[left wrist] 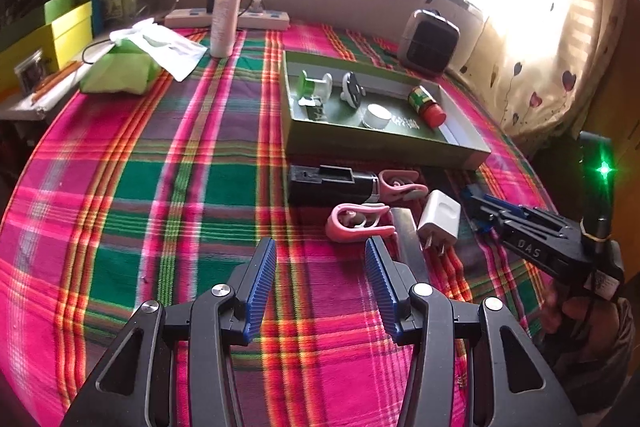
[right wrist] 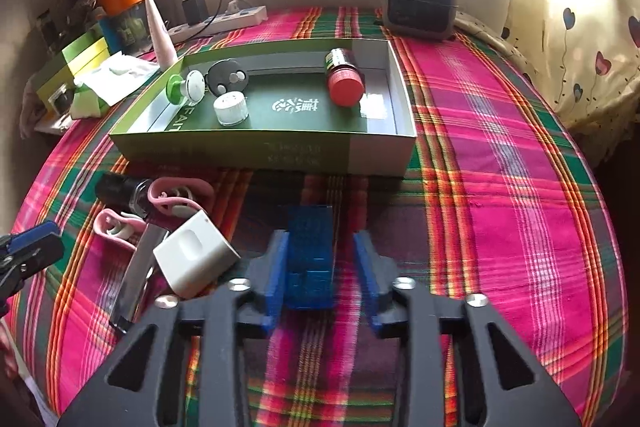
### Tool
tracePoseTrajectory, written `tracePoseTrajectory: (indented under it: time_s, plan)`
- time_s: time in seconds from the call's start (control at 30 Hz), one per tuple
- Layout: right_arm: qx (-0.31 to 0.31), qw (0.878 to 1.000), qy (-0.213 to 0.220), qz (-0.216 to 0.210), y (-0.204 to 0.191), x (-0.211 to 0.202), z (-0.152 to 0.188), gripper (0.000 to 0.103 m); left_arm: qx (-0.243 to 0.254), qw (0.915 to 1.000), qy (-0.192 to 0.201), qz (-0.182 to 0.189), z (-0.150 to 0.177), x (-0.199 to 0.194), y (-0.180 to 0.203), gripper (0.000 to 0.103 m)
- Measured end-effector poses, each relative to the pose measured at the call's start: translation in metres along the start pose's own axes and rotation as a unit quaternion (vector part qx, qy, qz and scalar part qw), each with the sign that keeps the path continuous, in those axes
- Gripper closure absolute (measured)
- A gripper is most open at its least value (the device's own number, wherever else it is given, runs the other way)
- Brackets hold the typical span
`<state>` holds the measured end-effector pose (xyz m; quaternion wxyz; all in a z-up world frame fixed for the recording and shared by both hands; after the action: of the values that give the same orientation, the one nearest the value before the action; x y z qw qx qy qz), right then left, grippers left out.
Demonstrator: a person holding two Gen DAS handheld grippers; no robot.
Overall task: Organize rigid objects
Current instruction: 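Close the right gripper on the blue USB stick, then grasp the pink earphone hook with the left gripper while the right gripper holds the USB stick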
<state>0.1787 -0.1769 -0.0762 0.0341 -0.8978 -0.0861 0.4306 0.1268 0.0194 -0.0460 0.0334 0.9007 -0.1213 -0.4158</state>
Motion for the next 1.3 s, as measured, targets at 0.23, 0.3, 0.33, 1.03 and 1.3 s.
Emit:
tracePoseTrajectory:
  time_s: [0.23, 0.3, 0.33, 1.03, 1.3]
  plan:
    - [-0.007, 1.000, -0.001, -0.012, 0.009, -0.005, 0.003, 0.080, 0.003, 0.9999, -0.014, 0.004, 0.002, 0.011, 0.013, 0.057]
    - [-0.005, 1.000, 0.000, -0.009, 0.014, -0.007, 0.004, 0.080, 0.010, 0.9999, -0.014, 0.001, 0.002, 0.013, 0.016, 0.057]
    - [-0.003, 1.000, 0.000, -0.008, 0.017, -0.008, 0.005, 0.080, 0.014, 0.9998, -0.012, -0.003, 0.001, 0.013, 0.016, 0.057]
    - [0.016, 1.000, 0.003, -0.014, 0.030, -0.017, 0.013, 0.080, 0.044, 0.9984, 0.004, 0.037, -0.010, 0.017, 0.034, 0.057]
    - [0.016, 1.000, 0.003, -0.014, 0.031, -0.018, 0.013, 0.079, 0.045, 0.9970, -0.007, 0.062, -0.029, 0.038, 0.031, 0.057]
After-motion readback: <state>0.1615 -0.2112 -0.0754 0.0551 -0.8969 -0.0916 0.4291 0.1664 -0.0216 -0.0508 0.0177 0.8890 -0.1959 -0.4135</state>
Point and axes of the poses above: each gripper's, at about its wrist camera, not at the fingertips, and x roughly the way its jaws point, y to its right, z to its underside, the point moved 10 cm from there along x, roughly the way its jaws point, and after that the axes turned 6 degrees about x, right-handed, at the moved point
